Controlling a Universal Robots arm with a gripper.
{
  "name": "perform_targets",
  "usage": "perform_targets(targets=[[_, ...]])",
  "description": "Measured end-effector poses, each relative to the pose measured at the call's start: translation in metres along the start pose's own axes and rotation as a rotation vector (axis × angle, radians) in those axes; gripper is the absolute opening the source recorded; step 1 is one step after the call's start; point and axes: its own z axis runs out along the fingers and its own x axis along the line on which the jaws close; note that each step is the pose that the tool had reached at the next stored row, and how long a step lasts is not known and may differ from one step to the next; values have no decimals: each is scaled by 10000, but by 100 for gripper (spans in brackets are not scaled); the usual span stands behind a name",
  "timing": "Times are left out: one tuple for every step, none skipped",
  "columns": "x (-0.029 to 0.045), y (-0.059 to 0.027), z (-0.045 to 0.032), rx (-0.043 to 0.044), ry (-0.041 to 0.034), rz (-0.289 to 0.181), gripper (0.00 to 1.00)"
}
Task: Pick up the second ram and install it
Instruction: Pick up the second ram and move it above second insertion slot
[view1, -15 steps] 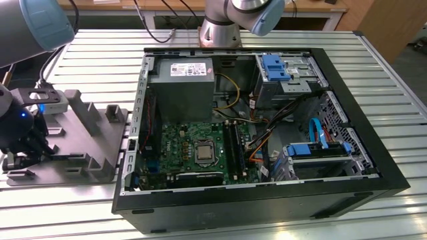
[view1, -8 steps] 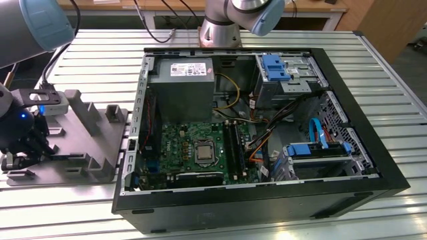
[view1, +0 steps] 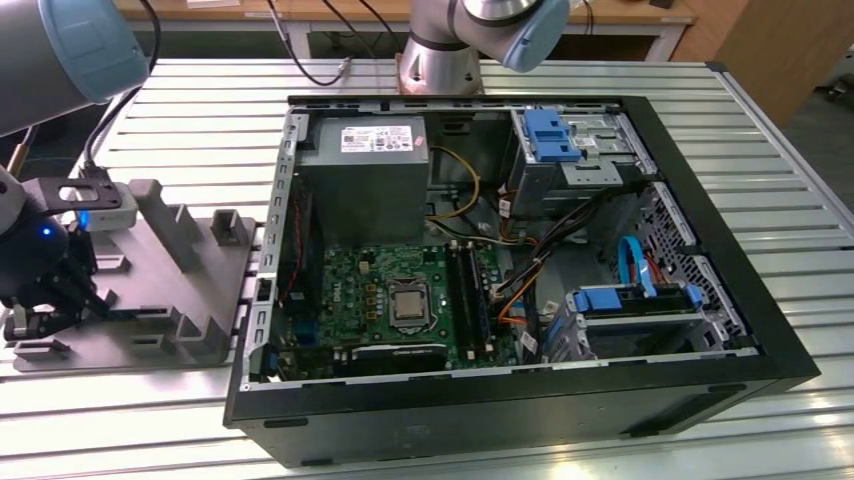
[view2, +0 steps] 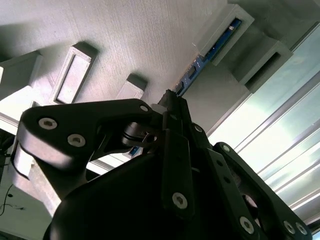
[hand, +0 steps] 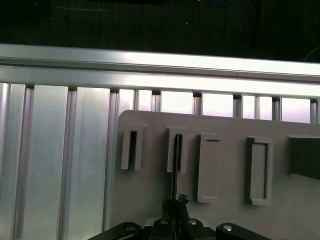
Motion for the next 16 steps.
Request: perform_targets(targets=[[0,0,0,0,0,0,13],[0,0,0,0,0,0,13],[0,0,0,0,0,1,13],[0,0,0,0,0,1,13],[0,0,0,0,0,1,12],[0,0,0,0,0,1,12],[0,0,0,0,0,2,12],[0,0,0,0,-1,2,12],[0,0,0,0,0,2,12],[0,0,0,0,0,2,12],[0,0,0,0,0,2,12],[0,0,0,0,0,3,12],[0,0,1,2,-2,30,12],[0,0,1,6,-4,100,12],[0,0,1,7,-5,120,12],[0,0,1,7,-5,122,12]])
